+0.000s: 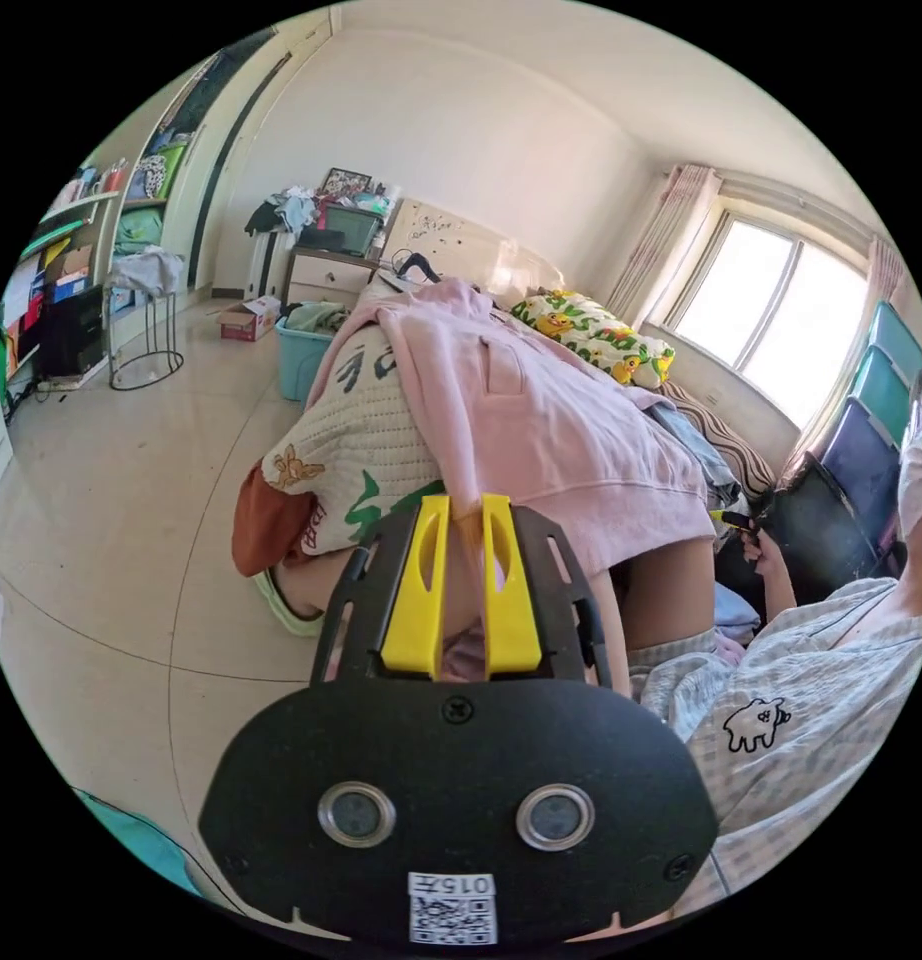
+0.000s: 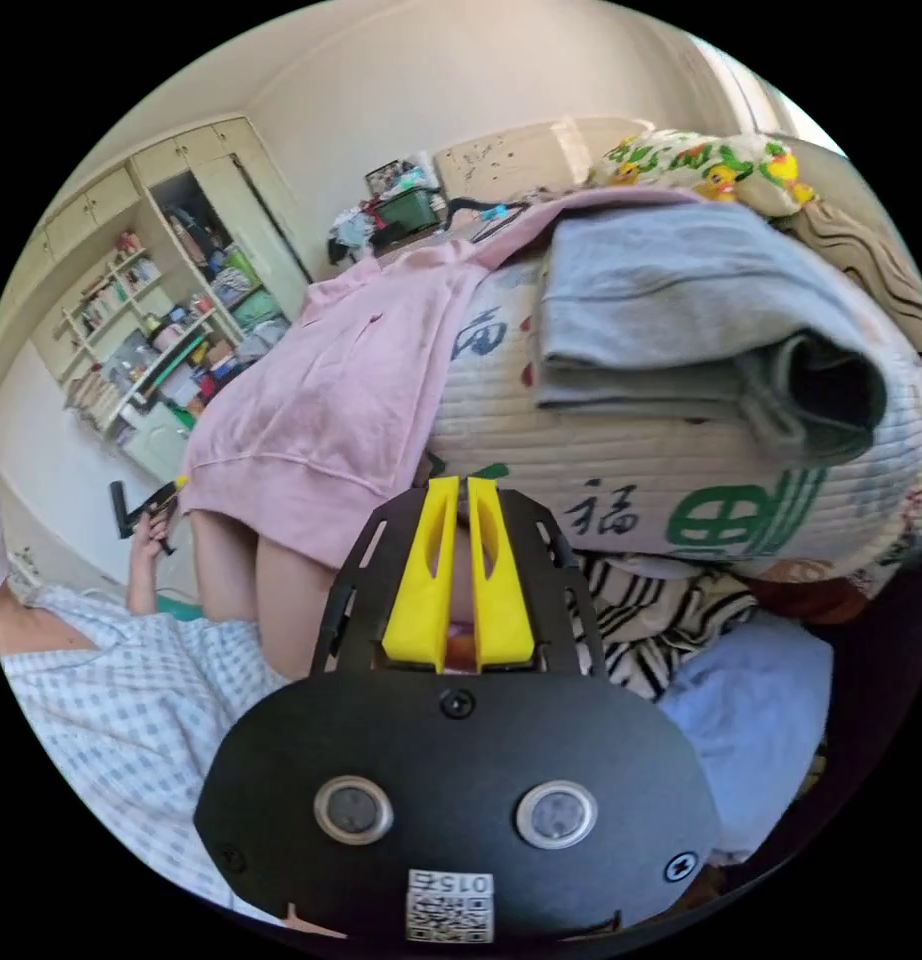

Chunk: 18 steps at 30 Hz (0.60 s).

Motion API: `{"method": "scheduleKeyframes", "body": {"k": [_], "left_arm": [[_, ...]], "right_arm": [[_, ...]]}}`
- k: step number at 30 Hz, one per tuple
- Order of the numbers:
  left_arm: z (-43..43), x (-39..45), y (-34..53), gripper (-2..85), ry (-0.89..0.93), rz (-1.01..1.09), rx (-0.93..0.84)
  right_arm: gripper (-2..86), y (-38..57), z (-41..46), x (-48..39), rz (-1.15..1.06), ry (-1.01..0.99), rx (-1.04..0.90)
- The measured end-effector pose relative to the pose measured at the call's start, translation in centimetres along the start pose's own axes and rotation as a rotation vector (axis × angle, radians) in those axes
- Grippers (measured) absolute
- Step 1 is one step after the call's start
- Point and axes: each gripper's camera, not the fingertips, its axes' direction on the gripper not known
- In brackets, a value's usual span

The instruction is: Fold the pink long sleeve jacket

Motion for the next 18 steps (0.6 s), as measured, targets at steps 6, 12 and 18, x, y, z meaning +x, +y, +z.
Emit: {"method": "scheduleKeyframes", "body": {"k": [6,12,18], "left_arm": [[-5.4,3.1,-5.1,3.8,-0.098,0.073,0.160],[-3.6,7.9,-7.7,3.9,0.089,0.084,0.264],[0.3,13.7,-10.2,3.0,0.203,0.172,0.212]], "right_arm": [[-0.4,-14.6,-11.3,-15.3,-0.305,-0.186,0.226],[-0.5,-28.7,-16.7,-25.3,-0.127,-0.265,0.207],[-0.5,-30.1,-25.1,-33.2,-0.156,-0.236,0.365]]}}
